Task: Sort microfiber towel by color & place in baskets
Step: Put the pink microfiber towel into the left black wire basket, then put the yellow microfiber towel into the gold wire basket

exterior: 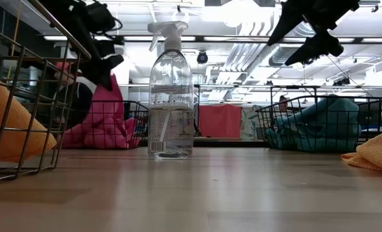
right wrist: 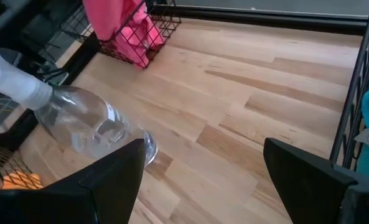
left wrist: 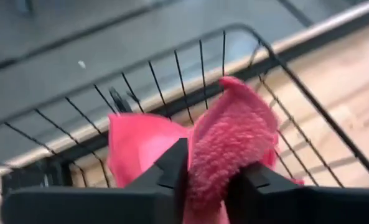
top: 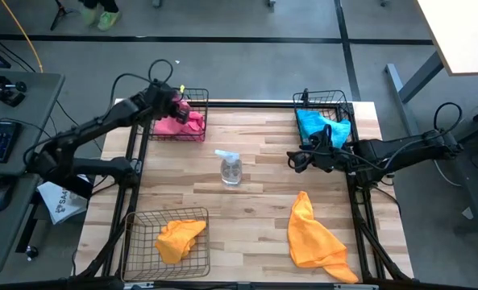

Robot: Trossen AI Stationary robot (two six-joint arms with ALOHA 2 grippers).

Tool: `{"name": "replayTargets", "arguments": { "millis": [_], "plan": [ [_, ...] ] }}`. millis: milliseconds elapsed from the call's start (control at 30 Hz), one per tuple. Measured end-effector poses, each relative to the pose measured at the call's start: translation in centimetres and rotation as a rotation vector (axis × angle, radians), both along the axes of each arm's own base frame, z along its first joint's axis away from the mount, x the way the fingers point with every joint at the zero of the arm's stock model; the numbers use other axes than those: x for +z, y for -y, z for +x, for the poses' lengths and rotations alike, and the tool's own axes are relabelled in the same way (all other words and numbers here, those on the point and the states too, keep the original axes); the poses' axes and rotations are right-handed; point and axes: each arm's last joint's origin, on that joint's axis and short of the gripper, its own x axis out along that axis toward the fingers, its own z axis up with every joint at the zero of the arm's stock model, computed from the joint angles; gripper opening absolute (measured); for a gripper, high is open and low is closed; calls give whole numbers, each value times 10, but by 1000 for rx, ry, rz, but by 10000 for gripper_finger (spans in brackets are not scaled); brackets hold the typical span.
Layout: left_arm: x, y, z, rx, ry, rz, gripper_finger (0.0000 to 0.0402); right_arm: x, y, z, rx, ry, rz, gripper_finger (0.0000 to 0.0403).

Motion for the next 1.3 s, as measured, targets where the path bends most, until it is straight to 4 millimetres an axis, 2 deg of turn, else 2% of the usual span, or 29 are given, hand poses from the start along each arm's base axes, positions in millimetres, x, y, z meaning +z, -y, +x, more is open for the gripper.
{"name": "replayTargets", "arguments": {
  "millis": [167, 367, 467, 567, 633, 733, 900, 1100, 1200, 1300],
  "plan": [
    [9, 4, -2, -5, 4, -75, 144, 0, 0, 0, -13, 11, 15, 323],
    [47, 11, -5, -60, 108, -106, 213, 0, 0, 0, -32, 25, 37, 323],
    [67, 15, -6, -96, 202, -143, 227, 0, 0, 0, -62, 50, 74, 323],
    [82, 24, -7, -169, 375, -223, 229, 0, -1, 0, -62, 62, 121, 323],
    [87, 35, -6, -245, 470, -286, 228, -1, -3, 1, -13, 53, 167, 323],
    [92, 57, -6, -358, 547, -342, 228, -2, -10, 2, 156, 11, 311, 323],
    [94, 102, -15, -470, 670, -340, 228, -14, -45, 6, 451, -139, 607, 323],
    [86, 140, -31, -497, 912, -284, 228, -44, -100, 7, 522, -389, 759, 323],
    [81, 150, -34, -511, 1004, -254, 228, -57, -123, 7, 501, -498, 752, 323],
    [79, 155, -32, -517, 1073, -222, 228, -62, -136, 9, 414, -601, 628, 323]
  ]
}}
